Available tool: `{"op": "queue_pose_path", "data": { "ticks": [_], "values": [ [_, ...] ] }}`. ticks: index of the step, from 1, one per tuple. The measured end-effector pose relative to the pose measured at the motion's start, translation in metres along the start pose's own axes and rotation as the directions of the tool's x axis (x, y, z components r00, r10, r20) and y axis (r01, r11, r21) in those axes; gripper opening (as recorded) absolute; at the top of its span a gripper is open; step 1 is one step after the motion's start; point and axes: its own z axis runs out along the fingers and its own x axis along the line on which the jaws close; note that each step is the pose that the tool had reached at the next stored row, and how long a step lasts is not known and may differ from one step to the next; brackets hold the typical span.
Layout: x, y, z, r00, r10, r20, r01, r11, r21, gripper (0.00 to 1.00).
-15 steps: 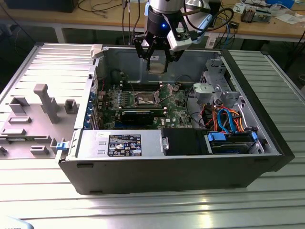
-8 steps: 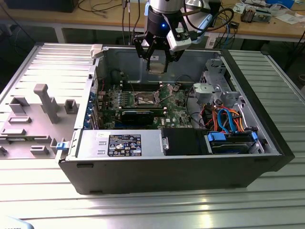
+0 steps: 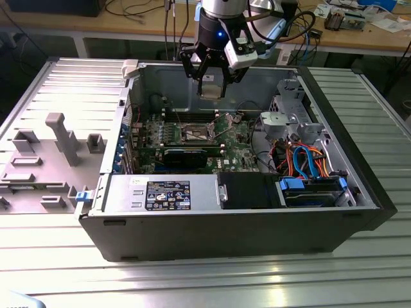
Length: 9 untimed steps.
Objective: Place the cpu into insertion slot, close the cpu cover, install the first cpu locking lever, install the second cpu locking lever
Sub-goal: 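Place the cpu into insertion slot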
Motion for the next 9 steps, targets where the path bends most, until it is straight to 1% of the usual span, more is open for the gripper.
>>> {"op": "queue_pose_path", "data": {
  "ticks": [9],
  "values": [
    [0.0,0.0,0.0,0.9999,0.013,0.0007,-0.013,0.9999,-0.0002,0.54]
  ]
}}
